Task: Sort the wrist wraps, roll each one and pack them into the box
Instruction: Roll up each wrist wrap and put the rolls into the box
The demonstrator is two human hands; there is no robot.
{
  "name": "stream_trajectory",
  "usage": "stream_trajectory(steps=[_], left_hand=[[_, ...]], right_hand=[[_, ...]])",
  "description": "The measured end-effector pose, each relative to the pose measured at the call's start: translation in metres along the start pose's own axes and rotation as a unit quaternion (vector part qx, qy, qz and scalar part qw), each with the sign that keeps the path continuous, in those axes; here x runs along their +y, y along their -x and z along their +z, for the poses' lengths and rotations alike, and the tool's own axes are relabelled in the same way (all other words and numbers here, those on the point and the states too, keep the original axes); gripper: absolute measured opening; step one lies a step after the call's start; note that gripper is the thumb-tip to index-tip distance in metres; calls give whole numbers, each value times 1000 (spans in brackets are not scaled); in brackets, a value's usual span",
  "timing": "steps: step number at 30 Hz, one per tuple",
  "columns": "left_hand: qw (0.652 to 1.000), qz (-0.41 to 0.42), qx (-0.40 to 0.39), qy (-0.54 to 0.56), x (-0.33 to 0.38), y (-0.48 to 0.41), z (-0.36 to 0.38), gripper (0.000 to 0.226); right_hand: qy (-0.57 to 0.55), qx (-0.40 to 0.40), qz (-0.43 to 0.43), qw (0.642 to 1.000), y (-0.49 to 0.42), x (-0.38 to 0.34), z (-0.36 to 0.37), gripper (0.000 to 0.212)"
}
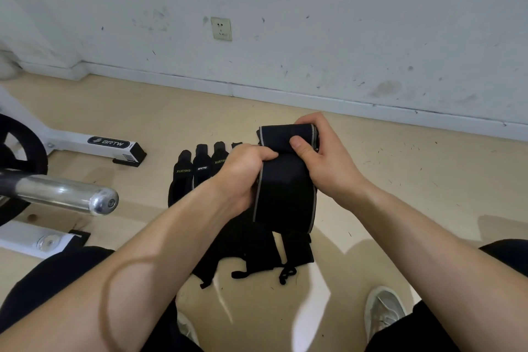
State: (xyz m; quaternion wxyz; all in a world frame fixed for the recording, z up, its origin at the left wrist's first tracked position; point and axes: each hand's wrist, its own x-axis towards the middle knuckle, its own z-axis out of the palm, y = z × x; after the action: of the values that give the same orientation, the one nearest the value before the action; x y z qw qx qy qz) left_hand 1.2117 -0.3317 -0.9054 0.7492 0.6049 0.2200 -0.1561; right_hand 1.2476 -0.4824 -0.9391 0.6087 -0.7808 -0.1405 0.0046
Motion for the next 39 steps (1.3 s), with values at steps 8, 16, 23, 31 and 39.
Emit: stream_trajectory(steps=[8,16,23,31,39], left_hand=[[999,17,-15,-23,-5,-8,-3,56],[995,97,-33,-20,-11,-15,-5,38],[993,109,-43,-16,-13,-15,-9,24],[997,7,-60,37,-13,-13,-5,36],[995,95,6,10,-17,-21,-3,42]], right_hand=[[29,-74,-4,997,1,-1,-3,17],[-182,-109,154,965,1,-12,-2,10],[-93,-83,92,988,2,-5,-1,18],[-17,-92,50,994,4,-4,0,24],[-126,-101,98,982,4,-10,-4,36]])
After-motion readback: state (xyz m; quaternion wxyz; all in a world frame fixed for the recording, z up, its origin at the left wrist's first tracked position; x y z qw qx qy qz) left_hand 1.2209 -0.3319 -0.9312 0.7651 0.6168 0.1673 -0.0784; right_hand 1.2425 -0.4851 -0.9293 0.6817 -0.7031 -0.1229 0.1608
